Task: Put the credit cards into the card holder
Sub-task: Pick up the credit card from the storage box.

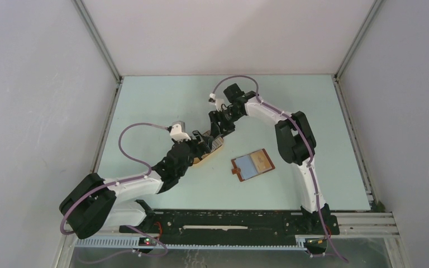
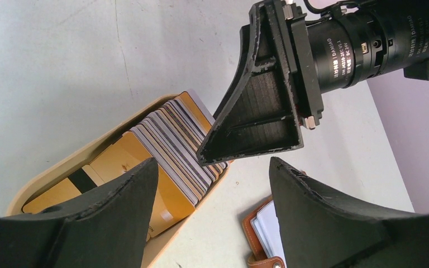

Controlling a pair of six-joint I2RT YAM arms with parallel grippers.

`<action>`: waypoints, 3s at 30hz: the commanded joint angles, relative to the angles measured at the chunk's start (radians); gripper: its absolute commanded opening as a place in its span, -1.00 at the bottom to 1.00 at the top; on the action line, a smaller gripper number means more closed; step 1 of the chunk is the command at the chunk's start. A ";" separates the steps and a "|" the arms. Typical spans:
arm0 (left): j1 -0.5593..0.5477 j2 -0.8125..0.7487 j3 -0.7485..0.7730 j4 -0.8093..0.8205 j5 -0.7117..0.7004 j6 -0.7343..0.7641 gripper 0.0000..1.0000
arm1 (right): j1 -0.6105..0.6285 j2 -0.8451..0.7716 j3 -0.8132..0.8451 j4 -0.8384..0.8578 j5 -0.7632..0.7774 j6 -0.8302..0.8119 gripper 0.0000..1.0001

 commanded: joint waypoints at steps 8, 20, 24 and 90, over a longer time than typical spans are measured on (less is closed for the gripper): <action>0.004 -0.018 -0.022 0.024 -0.026 -0.009 0.55 | -0.030 -0.027 0.039 -0.021 -0.079 0.032 0.26; 0.004 -0.015 -0.021 0.024 -0.026 -0.007 0.55 | -0.061 -0.021 0.035 -0.020 -0.085 0.038 -0.02; 0.005 -0.016 -0.021 0.024 -0.025 -0.007 0.55 | -0.065 -0.018 0.035 -0.019 -0.082 0.039 -0.08; 0.004 -0.056 -0.072 0.127 0.058 0.056 0.57 | -0.044 -0.307 -0.081 0.024 0.155 -0.220 -1.00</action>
